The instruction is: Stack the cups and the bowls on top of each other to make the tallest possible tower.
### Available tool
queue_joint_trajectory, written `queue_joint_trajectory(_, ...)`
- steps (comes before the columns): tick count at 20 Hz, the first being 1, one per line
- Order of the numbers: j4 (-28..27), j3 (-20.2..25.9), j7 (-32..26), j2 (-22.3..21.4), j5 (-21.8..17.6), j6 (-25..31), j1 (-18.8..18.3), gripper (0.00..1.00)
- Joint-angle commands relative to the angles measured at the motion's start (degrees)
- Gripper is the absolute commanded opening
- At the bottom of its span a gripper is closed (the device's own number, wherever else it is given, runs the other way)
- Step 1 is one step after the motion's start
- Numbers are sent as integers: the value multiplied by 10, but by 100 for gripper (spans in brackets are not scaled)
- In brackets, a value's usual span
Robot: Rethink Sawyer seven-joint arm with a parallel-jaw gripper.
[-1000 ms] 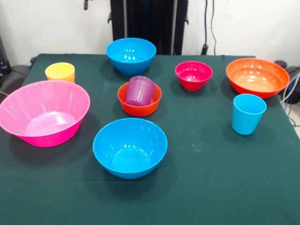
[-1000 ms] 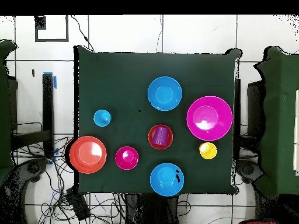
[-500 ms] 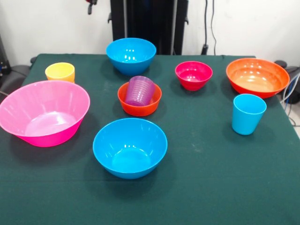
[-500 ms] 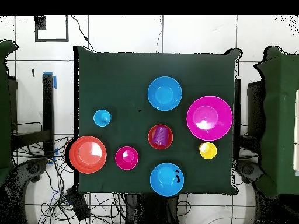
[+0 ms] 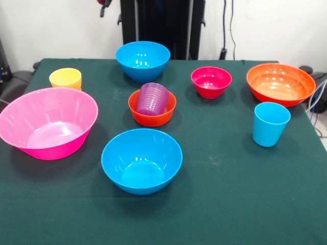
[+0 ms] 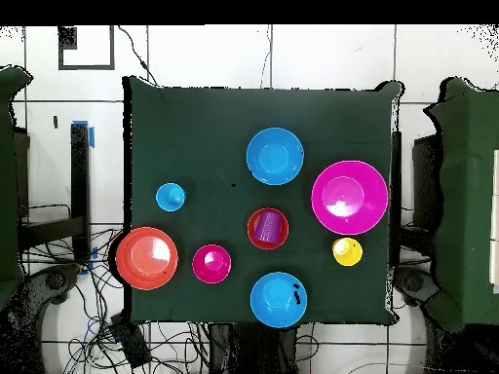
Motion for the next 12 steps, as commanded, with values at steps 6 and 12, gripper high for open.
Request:
queue_joint_trajectory(6, 65, 176, -215, 177, 15, 78, 63, 100)
queue_joint_trajectory(12, 90, 219, -205, 180, 44, 72, 116, 100)
